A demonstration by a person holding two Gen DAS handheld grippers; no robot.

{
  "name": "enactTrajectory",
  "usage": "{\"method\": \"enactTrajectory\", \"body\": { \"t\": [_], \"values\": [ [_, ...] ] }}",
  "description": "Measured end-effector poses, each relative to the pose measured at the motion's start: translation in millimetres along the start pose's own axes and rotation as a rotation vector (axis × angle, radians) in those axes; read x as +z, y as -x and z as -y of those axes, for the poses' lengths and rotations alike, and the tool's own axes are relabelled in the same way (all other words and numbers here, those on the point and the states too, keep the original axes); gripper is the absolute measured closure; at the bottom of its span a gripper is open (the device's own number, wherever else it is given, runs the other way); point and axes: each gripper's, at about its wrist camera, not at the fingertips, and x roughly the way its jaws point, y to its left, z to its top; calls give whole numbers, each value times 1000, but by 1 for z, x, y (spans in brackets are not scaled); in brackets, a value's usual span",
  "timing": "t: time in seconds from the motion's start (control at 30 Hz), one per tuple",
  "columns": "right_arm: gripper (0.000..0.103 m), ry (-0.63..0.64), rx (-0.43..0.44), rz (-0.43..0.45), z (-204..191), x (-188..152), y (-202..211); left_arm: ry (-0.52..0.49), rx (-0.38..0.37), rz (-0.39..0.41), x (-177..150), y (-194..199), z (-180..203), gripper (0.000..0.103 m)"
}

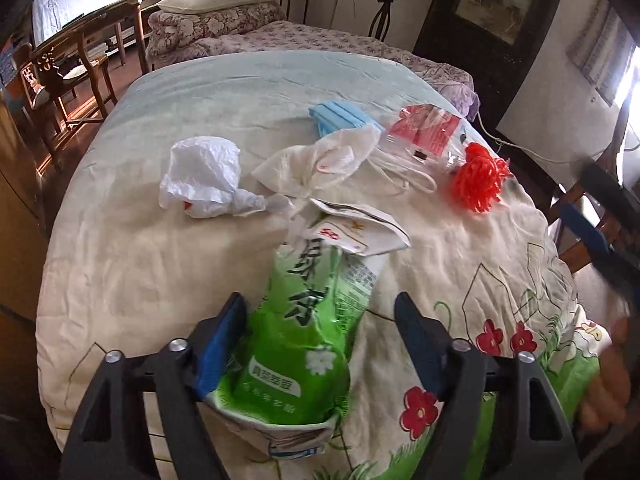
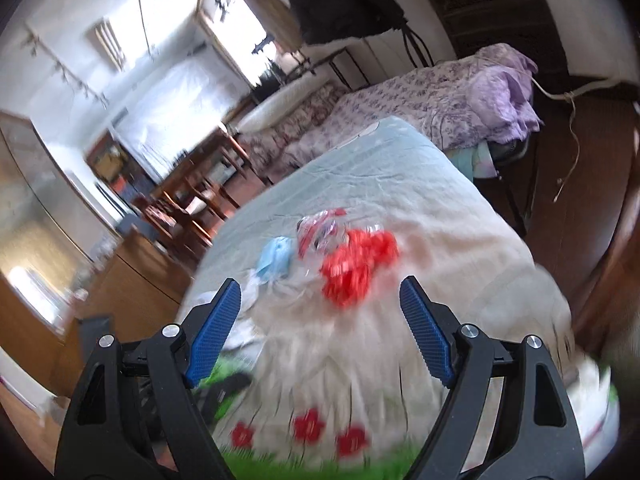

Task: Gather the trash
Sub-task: 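Grasp the green tea drink bag with the left gripper while the right gripper grasps the red yarn, then lift the green bag and red yarn off the quilt with both grippers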

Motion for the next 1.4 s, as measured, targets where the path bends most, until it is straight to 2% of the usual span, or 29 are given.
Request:
{"method": "enactTrajectory", "body": {
  "t": [0.03, 0.17, 0.23, 0.27, 0.3, 0.33, 0.4, 0.5, 0.6, 0.73, 0.87, 1.03, 1.13, 1.17, 1.27, 1.3, 1.37, 1.4],
  "values": [
    [24, 20, -44, -25, -2, 9, -16, 2, 1, -1, 0, -1, 0, 24],
    [24, -13, -113, -154, 8, 18, -52, 6, 6, -9, -4, -6, 1, 18],
    [27, -70, -110, -196, 21, 17, -60, 6, 17, -3, -5, -6, 3, 20],
    [37, -86, -102, -200, 23, 18, -61, 9, 19, 7, -6, -4, 3, 25],
    [60, -101, -87, -203, 25, 18, -63, 9, 14, 15, -7, -3, 3, 32],
    [75, -118, -46, -217, 28, 18, -66, 10, -3, 25, -8, 0, 2, 46],
    [88, -128, -7, -212, 29, 17, -64, 33, -69, 48, -10, 6, -1, 47],
    [88, -102, 38, -126, 24, 18, -40, 64, -136, 116, -15, 23, -8, 47],
    [88, -105, 117, -91, 24, 10, -17, 82, -191, 179, -19, 39, -12, 47],
    [88, -59, 191, -73, 15, 1, 1, 105, -229, 235, -23, 53, -16, 49],
    [88, -26, 222, -88, 8, -9, 6, 117, -240, 277, -23, 64, -18, 51],
    [87, 7, 222, -92, -2, -15, 11, 111, -225, 230, -20, 55, -15, 51],
    [87, 6, 217, -93, -1, -16, 12, 107, -161, 172, -17, 40, -10, 50],
    [87, 0, 216, -94, -1, -16, 12, 110, -144, 127, -15, 30, -9, 49],
    [87, -15, 213, -97, 0, -16, 11, 88, -99, 43, -7, 7, -1, 41],
    [87, -17, 213, -97, 0, -16, 10, 63, -83, 42, -5, 5, 4, 38],
    [86, -18, 212, -97, 1, -16, 10, 23, -60, 36, -3, 0, 13, 25],
    [86, -20, 212, -96, 1, -16, 10, 8, -48, 34, -3, -1, 16, 23]
  ]
}}
